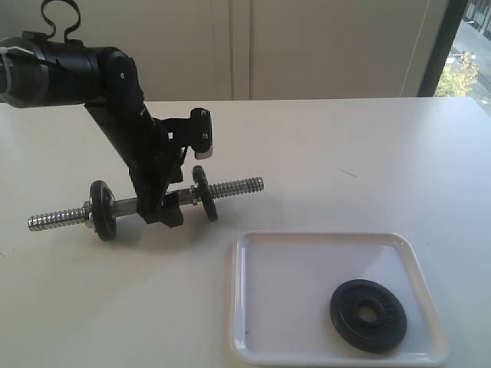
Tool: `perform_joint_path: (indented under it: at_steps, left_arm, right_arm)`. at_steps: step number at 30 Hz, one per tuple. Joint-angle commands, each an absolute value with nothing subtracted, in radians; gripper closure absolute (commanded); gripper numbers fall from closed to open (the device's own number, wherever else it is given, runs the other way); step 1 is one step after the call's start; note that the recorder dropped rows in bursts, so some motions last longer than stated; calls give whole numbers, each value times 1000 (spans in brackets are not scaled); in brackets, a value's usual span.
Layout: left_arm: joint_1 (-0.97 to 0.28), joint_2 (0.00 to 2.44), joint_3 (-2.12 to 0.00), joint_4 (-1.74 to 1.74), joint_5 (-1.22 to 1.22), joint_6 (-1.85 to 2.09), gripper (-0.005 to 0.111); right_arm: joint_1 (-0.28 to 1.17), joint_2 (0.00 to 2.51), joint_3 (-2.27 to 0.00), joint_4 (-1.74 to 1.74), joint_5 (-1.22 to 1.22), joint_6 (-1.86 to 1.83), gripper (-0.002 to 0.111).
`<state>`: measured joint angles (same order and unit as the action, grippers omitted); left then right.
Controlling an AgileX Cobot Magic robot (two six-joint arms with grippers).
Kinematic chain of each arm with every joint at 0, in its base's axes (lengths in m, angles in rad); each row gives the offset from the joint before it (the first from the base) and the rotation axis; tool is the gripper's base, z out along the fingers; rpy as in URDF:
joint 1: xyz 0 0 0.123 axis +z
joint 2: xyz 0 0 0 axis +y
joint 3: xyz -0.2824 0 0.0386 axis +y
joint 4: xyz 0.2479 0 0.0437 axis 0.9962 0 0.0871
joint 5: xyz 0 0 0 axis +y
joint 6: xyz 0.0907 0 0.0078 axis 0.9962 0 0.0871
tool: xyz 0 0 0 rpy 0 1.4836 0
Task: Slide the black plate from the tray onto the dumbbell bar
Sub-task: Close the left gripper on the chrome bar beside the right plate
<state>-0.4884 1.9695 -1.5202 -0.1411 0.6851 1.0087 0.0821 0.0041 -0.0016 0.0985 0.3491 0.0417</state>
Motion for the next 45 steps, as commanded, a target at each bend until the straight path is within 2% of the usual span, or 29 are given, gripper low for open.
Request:
perform_joint_path:
  at_steps: [1,11,19,45]
  left_arm:
    - [-491,1994,-1515,-158,700,1009,25]
    - [-491,2014,-1515,-137,700,1006,25]
    - [-489,2014,-1515,-24,710,930,32]
    - [-489,2014,-1515,-22,634,849,32]
  right_arm:
    - [89,0,0,97,342,42,108]
    - [89,0,0,97,342,42,108]
    - [89,0,0,97,342,42,108]
    - [89,0,0,97,342,42,108]
